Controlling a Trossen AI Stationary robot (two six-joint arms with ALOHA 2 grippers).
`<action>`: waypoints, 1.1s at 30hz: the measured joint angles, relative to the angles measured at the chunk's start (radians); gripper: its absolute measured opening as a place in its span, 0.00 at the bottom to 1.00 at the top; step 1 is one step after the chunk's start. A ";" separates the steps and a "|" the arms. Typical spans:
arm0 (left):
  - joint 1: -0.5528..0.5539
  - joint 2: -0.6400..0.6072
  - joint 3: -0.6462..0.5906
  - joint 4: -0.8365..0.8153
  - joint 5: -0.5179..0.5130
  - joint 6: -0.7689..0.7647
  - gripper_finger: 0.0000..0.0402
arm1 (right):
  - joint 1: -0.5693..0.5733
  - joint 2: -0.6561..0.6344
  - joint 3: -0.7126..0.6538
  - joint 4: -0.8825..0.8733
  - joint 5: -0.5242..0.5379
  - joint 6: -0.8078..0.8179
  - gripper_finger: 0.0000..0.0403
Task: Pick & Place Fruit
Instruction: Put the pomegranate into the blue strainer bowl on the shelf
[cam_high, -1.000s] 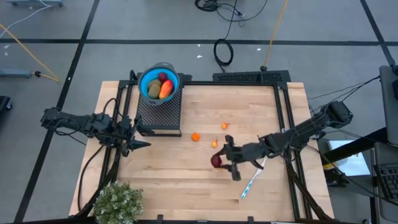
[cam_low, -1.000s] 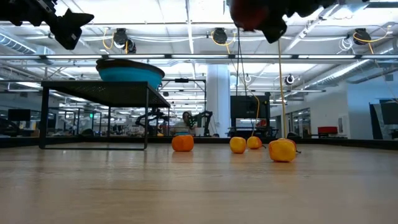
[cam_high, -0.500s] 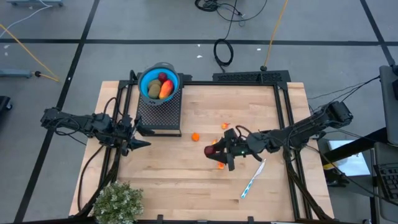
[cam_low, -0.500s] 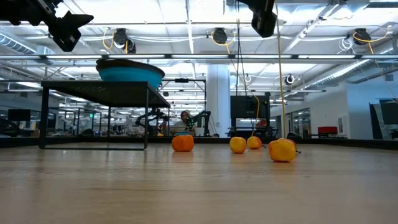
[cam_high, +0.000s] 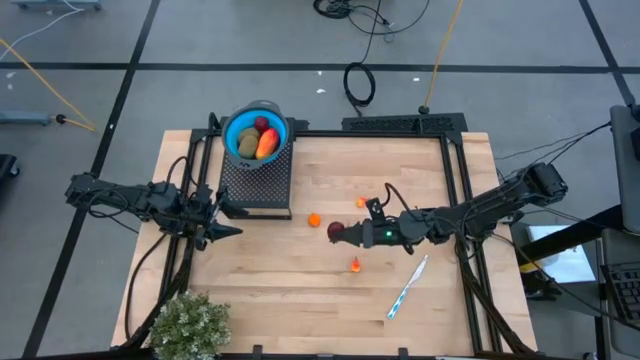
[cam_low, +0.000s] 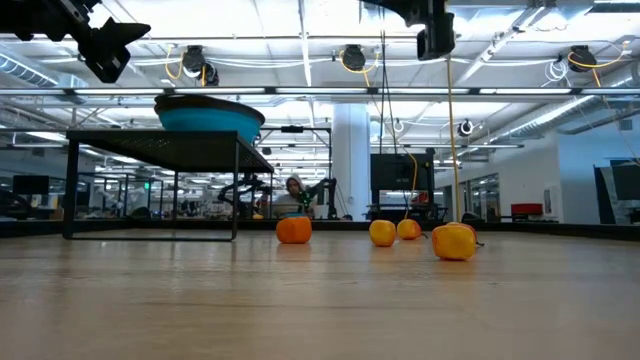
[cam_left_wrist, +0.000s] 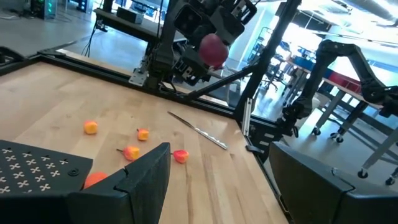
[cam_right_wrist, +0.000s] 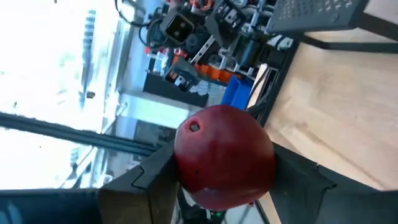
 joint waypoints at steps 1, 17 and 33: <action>0.000 0.000 0.000 0.000 0.000 0.000 0.68 | 0.001 0.000 0.000 0.000 0.014 0.010 0.50; 0.000 0.000 0.000 0.027 -0.017 -0.069 0.68 | 0.001 0.008 0.000 -0.014 0.069 -0.118 0.50; -0.003 0.360 0.001 0.535 0.005 -0.084 0.68 | -0.011 0.008 0.000 0.010 0.117 -0.639 0.49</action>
